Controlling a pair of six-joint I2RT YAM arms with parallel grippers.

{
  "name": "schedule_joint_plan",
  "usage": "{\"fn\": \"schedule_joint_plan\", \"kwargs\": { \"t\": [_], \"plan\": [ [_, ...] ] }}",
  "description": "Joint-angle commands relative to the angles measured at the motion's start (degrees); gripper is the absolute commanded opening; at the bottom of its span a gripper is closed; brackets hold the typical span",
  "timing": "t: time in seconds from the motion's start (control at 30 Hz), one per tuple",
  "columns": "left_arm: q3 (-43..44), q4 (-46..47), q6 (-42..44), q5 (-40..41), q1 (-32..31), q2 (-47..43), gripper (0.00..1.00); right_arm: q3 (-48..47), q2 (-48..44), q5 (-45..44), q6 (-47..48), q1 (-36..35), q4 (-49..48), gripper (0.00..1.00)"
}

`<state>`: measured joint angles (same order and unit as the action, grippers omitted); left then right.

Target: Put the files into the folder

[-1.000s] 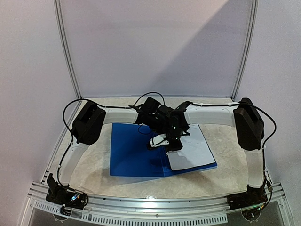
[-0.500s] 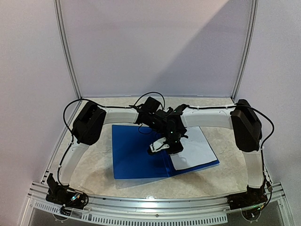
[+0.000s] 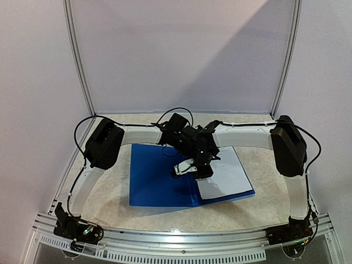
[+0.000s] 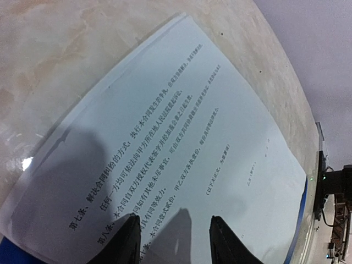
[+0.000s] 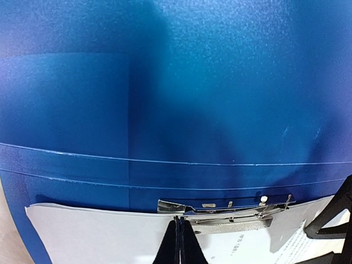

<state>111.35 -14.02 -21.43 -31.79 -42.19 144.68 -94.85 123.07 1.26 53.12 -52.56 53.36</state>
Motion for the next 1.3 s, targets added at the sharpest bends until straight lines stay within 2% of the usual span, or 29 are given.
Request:
{"fn": "schedule_joint_plan", "kwargs": {
  "t": [0.0,0.1,0.27,0.43,0.73,1.03,1.27],
  "plan": [
    [-1.07,-5.07,0.33,2.17,0.27,4.35,0.44,3.96,2.52,6.52,-1.35,-0.85,-0.2,0.0],
    [-1.28,-5.03,0.37,2.11,0.27,4.15,0.44,5.73,4.26,4.55,-1.61,-0.83,-1.21,0.0],
    [-1.58,-4.71,0.31,2.04,0.27,4.1,0.44,5.95,3.5,6.2,-2.62,-0.88,-1.97,0.0],
    [-1.58,-4.68,0.18,1.74,0.27,4.21,0.44,3.24,4.27,5.85,-3.21,-1.05,-0.27,0.0],
    [-2.19,-4.34,0.19,1.73,0.27,4.0,0.43,-0.06,-1.05,4.47,-4.37,-1.05,-0.41,0.06],
    [-1.94,-4.17,0.32,2.48,0.27,2.29,0.44,-1.07,-3.72,2.51,-5.21,-1.03,-1.84,0.25],
    [2.99,-6.48,1.26,6.96,0.26,-5.18,0.56,-1.83,-12.3,3.97,-8.13,-0.89,-4.77,0.37]
  ]
}}
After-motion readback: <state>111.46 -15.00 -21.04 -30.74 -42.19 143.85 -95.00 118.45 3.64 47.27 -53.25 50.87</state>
